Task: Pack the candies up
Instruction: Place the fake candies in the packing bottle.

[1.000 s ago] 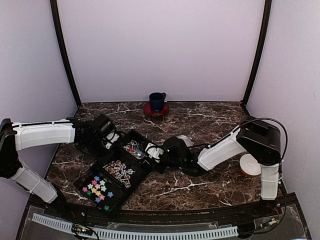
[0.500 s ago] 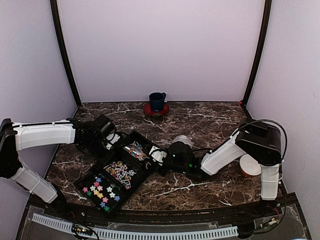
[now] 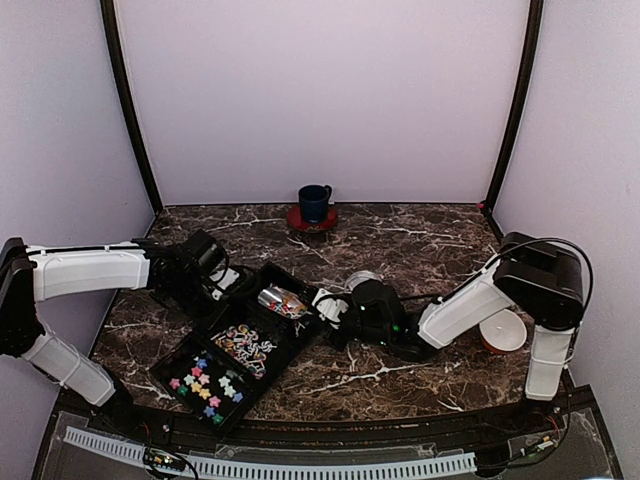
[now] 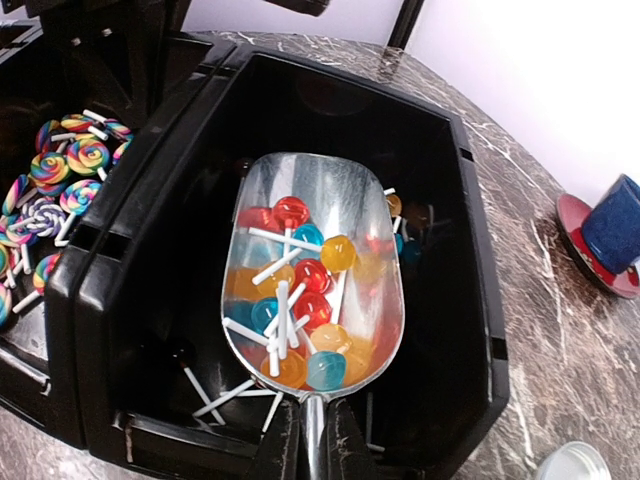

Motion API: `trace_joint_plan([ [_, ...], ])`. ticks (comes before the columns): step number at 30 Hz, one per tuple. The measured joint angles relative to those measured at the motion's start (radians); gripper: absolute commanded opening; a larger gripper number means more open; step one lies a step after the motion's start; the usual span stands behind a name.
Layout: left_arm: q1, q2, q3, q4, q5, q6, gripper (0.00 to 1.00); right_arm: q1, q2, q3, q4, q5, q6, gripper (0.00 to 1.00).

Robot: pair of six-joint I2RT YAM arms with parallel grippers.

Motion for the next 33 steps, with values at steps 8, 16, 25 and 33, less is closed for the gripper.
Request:
trace_joint_plan([
  [8, 0.000, 0.000, -0.003, 0.041, 0.021, 0.002, 0.00, -0.019, -0.066, -0.018, -0.060, 0.021, -0.002, 0.00],
  [16, 0.000, 0.000, -0.015, 0.049, 0.014, 0.019, 0.00, -0.021, -0.113, -0.015, -0.175, 0.043, -0.028, 0.00],
  [25, 0.000, 0.000, -0.021, 0.084, 0.035, 0.022, 0.00, -0.023, -0.218, -0.089, -0.169, 0.024, -0.042, 0.00],
  [33, 0.000, -0.001, -0.049, 0.111, 0.036, 0.022, 0.00, -0.025, -0.333, -0.140, -0.156, 0.019, -0.050, 0.00],
])
